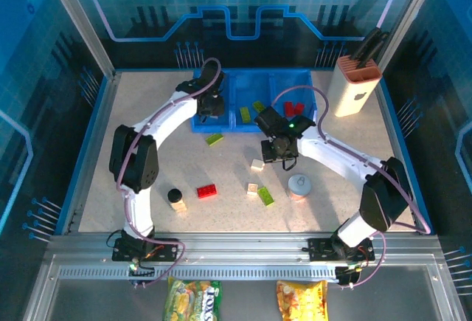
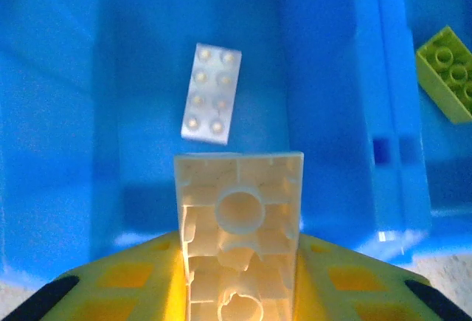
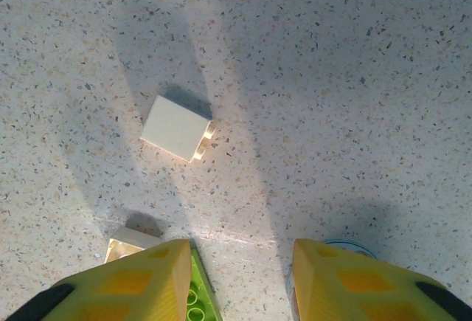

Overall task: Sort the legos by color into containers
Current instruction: Place the lego on the lego.

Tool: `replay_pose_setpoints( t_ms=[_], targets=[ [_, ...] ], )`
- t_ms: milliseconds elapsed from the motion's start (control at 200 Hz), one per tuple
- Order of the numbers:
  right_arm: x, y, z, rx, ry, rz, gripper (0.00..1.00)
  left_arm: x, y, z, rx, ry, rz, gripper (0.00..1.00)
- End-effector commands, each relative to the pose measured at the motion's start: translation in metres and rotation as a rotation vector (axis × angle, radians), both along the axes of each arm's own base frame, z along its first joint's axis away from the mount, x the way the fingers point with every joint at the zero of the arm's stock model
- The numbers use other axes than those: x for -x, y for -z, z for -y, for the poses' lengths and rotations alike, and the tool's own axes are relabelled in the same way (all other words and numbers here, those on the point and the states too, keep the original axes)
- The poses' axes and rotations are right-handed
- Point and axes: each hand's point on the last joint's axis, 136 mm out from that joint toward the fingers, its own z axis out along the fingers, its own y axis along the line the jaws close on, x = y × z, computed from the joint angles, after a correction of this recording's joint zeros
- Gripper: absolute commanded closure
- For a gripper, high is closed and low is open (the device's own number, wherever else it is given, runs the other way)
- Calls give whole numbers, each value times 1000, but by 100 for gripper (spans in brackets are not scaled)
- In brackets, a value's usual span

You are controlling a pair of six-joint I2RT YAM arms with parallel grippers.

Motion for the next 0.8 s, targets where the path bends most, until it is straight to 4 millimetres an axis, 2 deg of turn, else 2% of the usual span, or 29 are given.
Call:
replay_pose_setpoints(
  t_ms=[0, 195, 400, 590, 790],
  targets=[
    [5, -4, 12, 20, 18, 5, 58, -23, 0, -9, -87, 37, 30, 64],
    [8, -3, 18, 23, 27, 3, 58, -52, 11, -19, -138, 27, 32, 64],
    [11, -1, 21, 24, 32, -2, 58, -69, 32, -29, -179, 24, 9, 63],
    [13, 4, 22, 27, 33, -16, 58, -75, 52, -37, -220, 29, -30, 63],
    [14, 7, 22, 27, 33, -27, 58, -74, 73, -41, -216, 33, -79, 61]
  ],
)
